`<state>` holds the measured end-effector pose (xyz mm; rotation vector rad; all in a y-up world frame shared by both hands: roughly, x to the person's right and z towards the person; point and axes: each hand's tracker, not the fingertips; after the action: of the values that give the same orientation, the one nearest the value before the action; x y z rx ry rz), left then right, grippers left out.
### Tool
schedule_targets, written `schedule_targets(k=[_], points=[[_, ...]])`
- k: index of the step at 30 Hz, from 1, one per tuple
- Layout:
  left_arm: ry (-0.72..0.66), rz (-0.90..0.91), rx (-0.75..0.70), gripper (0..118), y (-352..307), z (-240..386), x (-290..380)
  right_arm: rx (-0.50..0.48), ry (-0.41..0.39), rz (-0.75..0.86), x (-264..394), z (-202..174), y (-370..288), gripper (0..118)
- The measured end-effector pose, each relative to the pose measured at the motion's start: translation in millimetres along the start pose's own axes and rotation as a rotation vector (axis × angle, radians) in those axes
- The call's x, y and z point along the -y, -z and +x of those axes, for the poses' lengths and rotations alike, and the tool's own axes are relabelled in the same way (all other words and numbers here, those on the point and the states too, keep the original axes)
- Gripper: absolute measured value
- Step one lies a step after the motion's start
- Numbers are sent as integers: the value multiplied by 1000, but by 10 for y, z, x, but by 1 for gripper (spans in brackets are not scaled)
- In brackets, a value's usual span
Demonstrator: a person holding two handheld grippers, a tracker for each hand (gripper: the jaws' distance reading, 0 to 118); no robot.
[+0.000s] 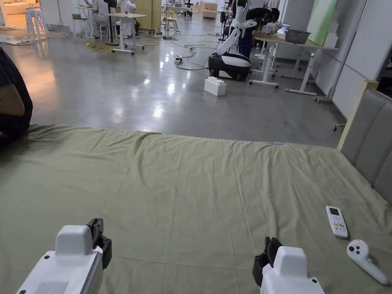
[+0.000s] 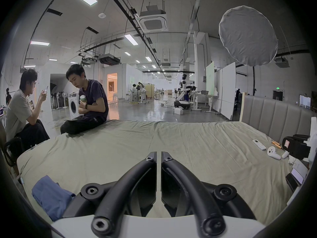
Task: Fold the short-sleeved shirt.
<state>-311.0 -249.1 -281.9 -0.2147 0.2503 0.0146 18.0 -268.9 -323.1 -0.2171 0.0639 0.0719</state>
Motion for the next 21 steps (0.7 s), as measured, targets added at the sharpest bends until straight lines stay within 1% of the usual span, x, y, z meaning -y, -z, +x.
schedule_targets(k=[1, 2, 3, 4, 5, 6, 7, 8, 9, 10, 11, 12, 14, 17, 18, 20, 21], points=[[3, 2, -1, 7, -6, 2, -4, 1, 0, 1, 0, 5, -2, 22], [7, 7, -3, 14, -4, -3, -9, 2, 1, 1, 1, 5, -1, 40], [14, 13, -5, 25, -8, 1, -15, 6, 2, 3, 3, 2, -1, 57], [22, 17, -2, 44, -14, 4, -20, 13, 1, 5, 4, -4, -3, 72], [29, 25, -5, 59, -21, 11, -25, 21, -2, 9, 7, 1, -8, 76], [36, 32, -8, 70, -24, 20, -16, 28, -7, 15, 7, -3, -10, 76], [43, 42, -13, 76, -35, 27, -16, 32, -11, 18, 7, -7, -9, 78], [50, 49, -17, 77, -44, 37, -18, 35, -14, 18, 5, -11, -8, 82], [56, 51, -20, 78, -48, 46, -22, 38, -17, 17, 2, -5, -9, 89], [61, 51, -22, 80, -41, 54, -17, 42, -20, 16, 1, -10, -7, 99], [67, 47, -23, 83, -34, 61, -19, 45, -24, 16, 1, -16, -7, 104], [70, 43, -25, 86, -30, 66, -22, 44, -29, 19, 2, -20, -8, 106], [62, 44, -24, 91, -34, 62, -20, 39, -37, 23, 5, -17, -3, 108], [41, 50, -20, 93, -46, 51, -34, 54, -59, 17, -11, -37, 4, 117], [38, 48, -21, 94, -38, 46, -20, 76, -74, 16, -18, -47, 8, 117], [41, 44, -24, 94, -33, 47, -23, 80, -107, 43, -41, -52, 8, 117], [46, 41, -32, 94, -30, 50, -26, 73, -92, 39, -34, -38, 16, 117]])
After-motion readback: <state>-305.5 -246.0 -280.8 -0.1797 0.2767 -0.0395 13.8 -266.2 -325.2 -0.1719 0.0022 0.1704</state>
